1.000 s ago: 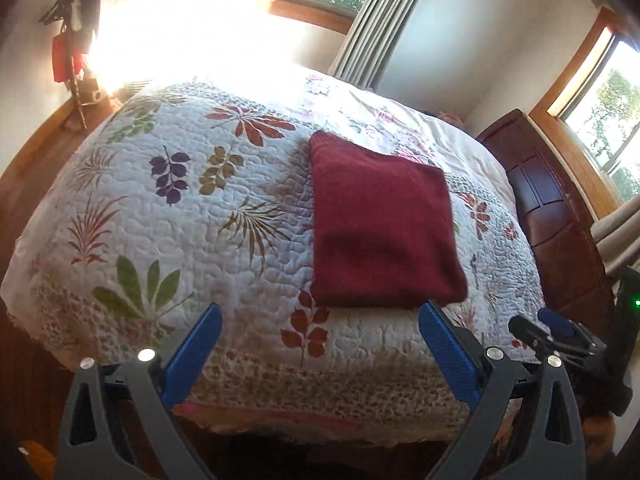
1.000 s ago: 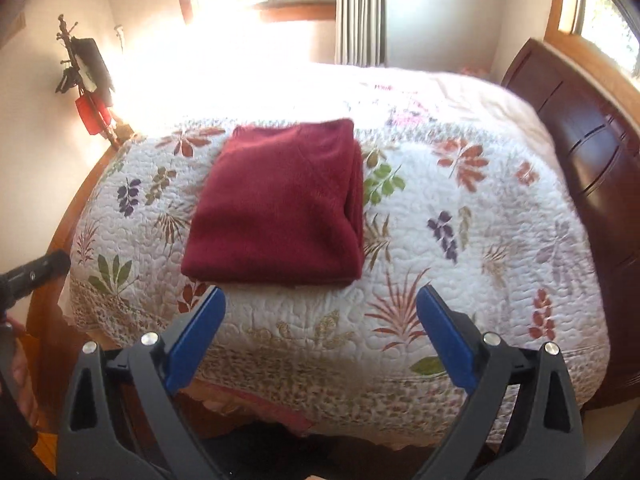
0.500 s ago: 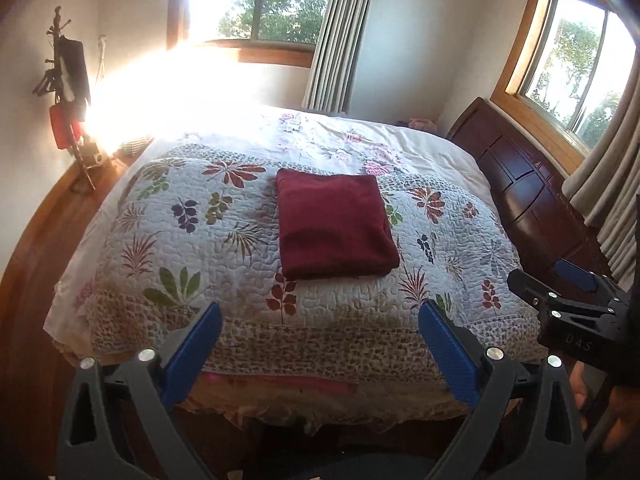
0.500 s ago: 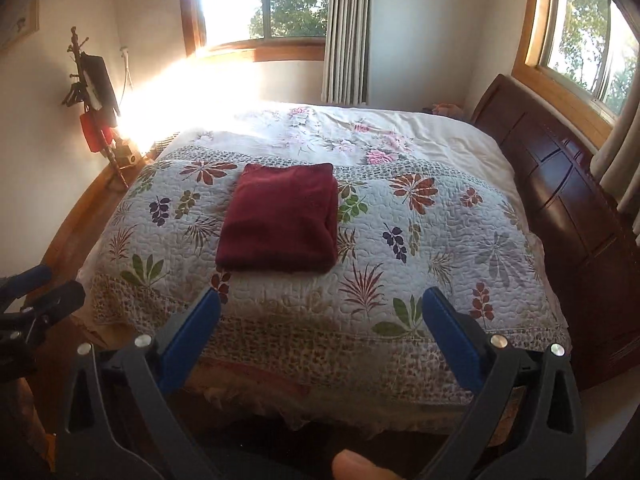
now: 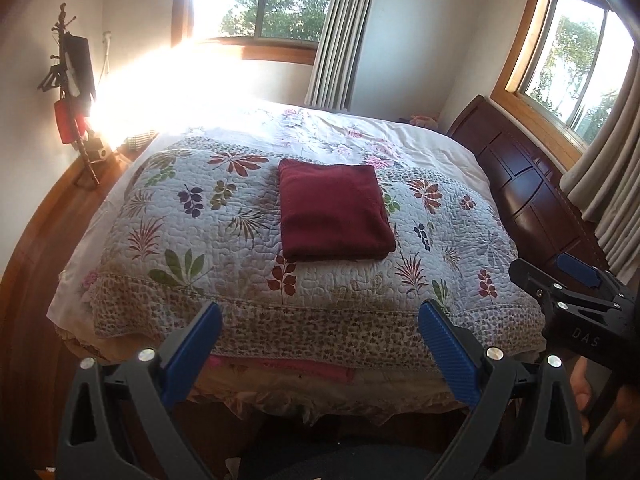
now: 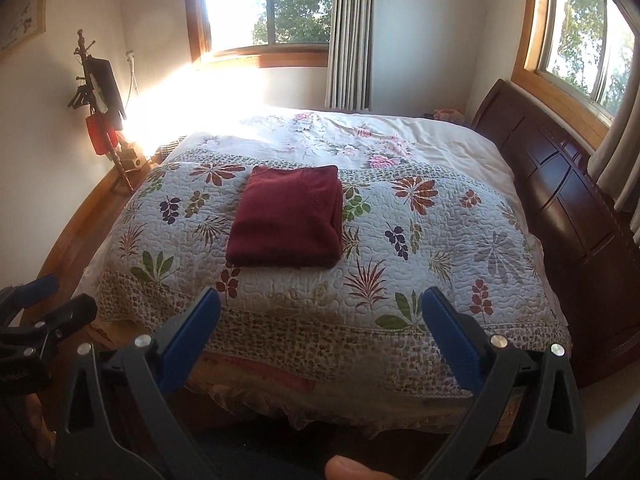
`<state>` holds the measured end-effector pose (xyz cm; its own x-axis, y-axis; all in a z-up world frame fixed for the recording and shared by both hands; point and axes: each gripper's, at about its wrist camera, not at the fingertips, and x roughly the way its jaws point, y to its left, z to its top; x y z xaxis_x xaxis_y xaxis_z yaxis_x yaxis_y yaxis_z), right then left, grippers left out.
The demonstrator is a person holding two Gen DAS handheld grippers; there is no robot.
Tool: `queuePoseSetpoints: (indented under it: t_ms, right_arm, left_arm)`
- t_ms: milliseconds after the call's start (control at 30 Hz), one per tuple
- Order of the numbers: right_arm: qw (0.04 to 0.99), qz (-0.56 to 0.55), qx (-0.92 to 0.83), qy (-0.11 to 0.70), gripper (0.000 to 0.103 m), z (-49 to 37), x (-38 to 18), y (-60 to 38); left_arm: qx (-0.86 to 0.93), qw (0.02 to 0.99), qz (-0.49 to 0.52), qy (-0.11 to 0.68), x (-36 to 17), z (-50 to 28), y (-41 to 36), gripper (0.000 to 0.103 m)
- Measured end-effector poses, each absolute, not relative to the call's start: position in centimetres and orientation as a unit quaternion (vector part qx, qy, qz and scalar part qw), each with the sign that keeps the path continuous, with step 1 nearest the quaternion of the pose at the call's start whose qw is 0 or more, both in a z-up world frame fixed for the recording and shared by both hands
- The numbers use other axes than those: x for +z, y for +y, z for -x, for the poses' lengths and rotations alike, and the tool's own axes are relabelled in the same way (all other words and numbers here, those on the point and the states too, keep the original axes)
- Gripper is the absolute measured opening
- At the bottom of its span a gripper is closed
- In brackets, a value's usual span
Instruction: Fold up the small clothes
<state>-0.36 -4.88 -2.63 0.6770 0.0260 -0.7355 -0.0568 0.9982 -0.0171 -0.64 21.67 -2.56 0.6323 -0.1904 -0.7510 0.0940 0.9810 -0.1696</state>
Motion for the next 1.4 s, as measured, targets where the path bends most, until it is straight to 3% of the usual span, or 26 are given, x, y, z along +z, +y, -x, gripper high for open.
queuePoseSetpoints:
  t_ms: [1400]
  right_arm:
    - [0.914,0.036,0.036,0.403,0.1,-1.5,-1.8,-3.6]
  left_arm:
    - [-0.087,0.903,0.064,0.417,-1.8,-1.3,21.8,0.099]
